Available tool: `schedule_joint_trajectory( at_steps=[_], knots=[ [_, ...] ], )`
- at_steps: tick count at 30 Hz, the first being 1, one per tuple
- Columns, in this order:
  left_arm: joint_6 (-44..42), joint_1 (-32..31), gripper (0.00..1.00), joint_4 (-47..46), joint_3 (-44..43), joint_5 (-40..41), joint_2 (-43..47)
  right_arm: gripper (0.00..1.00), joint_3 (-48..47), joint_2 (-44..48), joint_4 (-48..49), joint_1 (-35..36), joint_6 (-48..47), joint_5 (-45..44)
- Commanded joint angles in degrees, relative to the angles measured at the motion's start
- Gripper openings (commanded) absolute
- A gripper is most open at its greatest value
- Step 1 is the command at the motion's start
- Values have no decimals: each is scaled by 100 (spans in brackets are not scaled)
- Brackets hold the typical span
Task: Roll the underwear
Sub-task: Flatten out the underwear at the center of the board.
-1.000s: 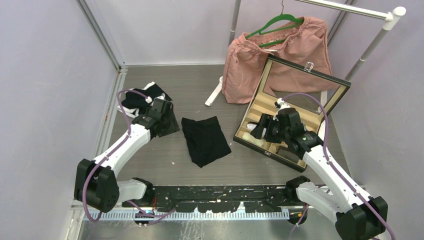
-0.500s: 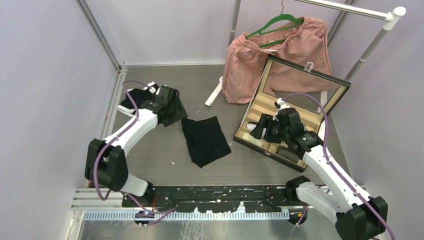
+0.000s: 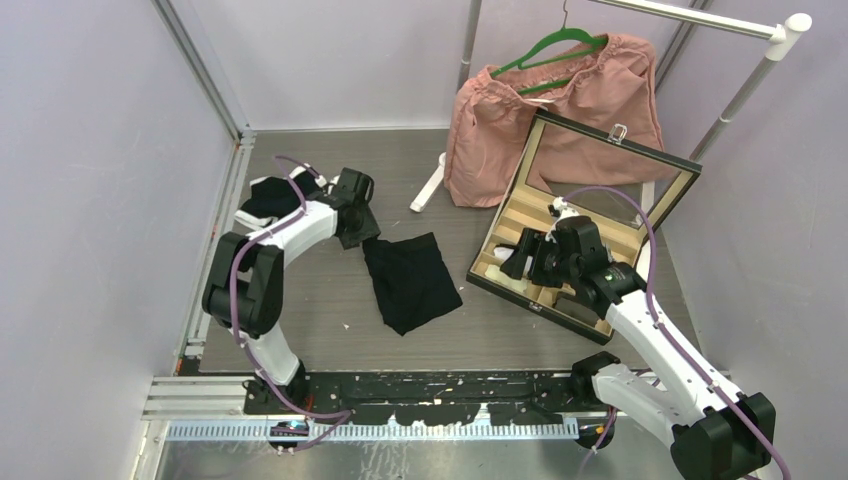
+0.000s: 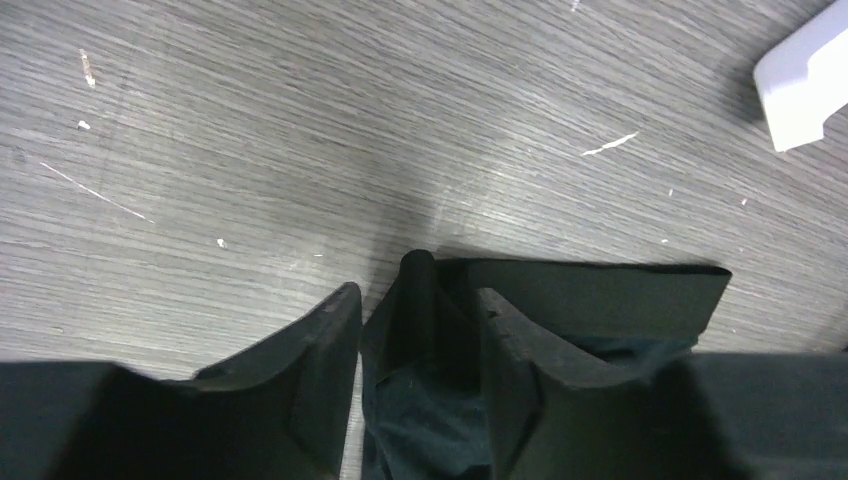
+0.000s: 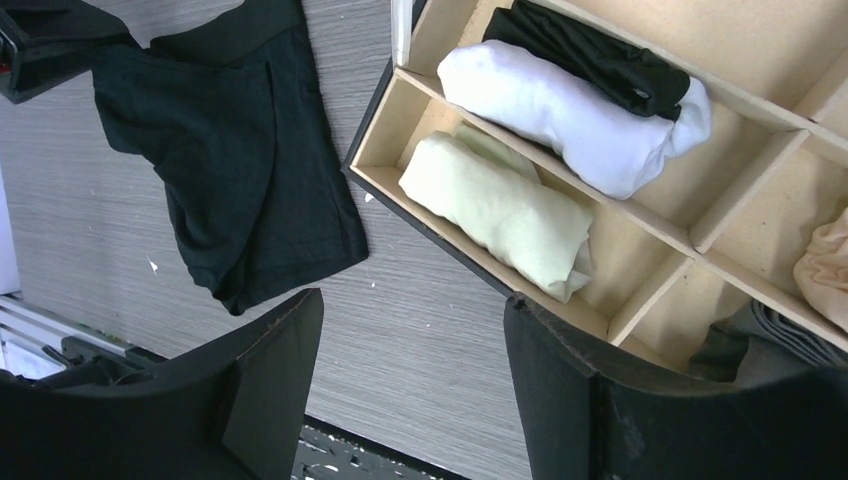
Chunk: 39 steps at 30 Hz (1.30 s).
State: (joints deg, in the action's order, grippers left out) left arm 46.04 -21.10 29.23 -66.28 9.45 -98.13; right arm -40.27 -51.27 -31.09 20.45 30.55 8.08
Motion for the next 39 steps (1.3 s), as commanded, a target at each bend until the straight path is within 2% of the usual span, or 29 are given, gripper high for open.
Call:
schedule_joint_trajectory(
  at_steps=[1, 3, 7, 12, 14, 20, 27, 33, 39],
  knots=[
    [-43, 53, 42, -278, -214, 149, -67, 71, -88, 4, 41, -17, -129, 190],
    [-77, 54, 32, -279, -210, 213, -25, 68, -211, -140, -87, 9, -446, 517],
    [-212, 62, 2, -213, -252, 293, 135, 65, -312, -529, -16, 219, -394, 996],
    [-477, 62, 1, -105, -43, 283, 485, 65, -835, -1140, 214, 1134, -288, 123],
    [-557, 62, 1, -87, 140, 346, 654, 66, -1129, -1538, 365, 1259, -263, 78],
    [-761, 62, 1, -96, 621, 430, 1130, 66, -2056, -2956, 1020, 1313, -347, -47],
    [-946, 62, 1, -140, 804, 294, 1235, 64, -3175, -4930, 1471, 1317, -713, -5],
    [-974, 62, 1, -200, 896, 187, 1242, 63, -3805, -5887, 1837, 1318, -852, -182],
    [-962, 62, 1, -189, 913, 152, 1204, 62, -4316, -6557, 1695, 1312, -1008, -201]
  ],
)
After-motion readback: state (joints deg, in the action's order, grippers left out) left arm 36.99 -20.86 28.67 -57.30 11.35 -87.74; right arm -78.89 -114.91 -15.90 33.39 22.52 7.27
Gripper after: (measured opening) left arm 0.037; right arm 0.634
